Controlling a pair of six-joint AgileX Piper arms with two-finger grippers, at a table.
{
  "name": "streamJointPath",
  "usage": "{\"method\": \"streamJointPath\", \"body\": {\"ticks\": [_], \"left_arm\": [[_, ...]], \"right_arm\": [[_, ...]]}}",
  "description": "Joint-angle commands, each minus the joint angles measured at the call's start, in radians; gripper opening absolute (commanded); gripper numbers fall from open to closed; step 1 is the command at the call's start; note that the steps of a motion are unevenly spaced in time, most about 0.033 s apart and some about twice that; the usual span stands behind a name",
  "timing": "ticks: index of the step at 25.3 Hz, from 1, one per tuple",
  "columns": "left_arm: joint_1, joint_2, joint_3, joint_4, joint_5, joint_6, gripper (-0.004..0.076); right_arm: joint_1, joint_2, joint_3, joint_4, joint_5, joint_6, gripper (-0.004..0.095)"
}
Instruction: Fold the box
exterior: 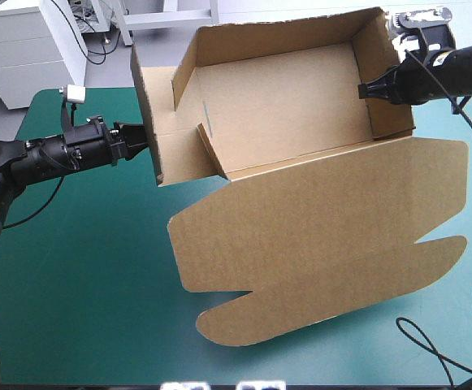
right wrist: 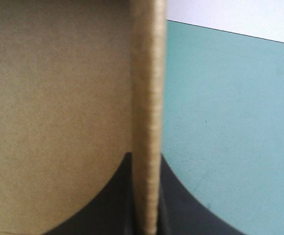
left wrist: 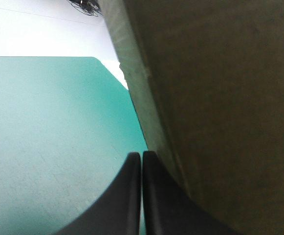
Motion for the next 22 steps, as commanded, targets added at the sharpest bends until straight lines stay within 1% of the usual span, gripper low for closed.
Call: {"method": "streamJointPath", "body": {"ticks": [1, 7, 10, 15, 17, 21, 22], "left_arm": [[-0.032, -0.031, -0.032, -0.111, 0.091, -0.011, -0.0007], [-0.065, -0.031, -0.032, -0.165, 0.091, -0.011, -0.0006], [-0.065, -0.031, -0.036, -0.185, 0.091, -0.011, -0.0006], [-0.102, -0.031, -0.087, -0.136, 0.091, -0.018, 0.0007], [-0.119, -0.031, -0.112, -0.119, 0.091, -0.026, 0.0041], [-0.127, -0.031, -0.164, 0.001, 0.068, -0.075, 0.0274], [-0.127, -0.031, -0.164, 0.001, 0.068, -0.077, 0.0298]], "right_arm": [[-0.003, -0.050, -0.029, 0.030, -0.034, 0.020, -0.0017], [0.006, -0.048, -0.029, 0.017, -0.036, 0.039, -0.0017], [0.039, -0.039, -0.029, -0.003, -0.038, 0.046, -0.0017], [0.092, -0.014, -0.029, -0.058, -0.057, 0.062, -0.0017], [0.104, -0.008, -0.029, -0.070, -0.059, 0.068, -0.0017], [0.122, -0.002, -0.033, -0.071, -0.080, 0.084, -0.0017], [0.122, -0.002, -0.033, -0.071, -0.080, 0.084, -0.0017]]}}
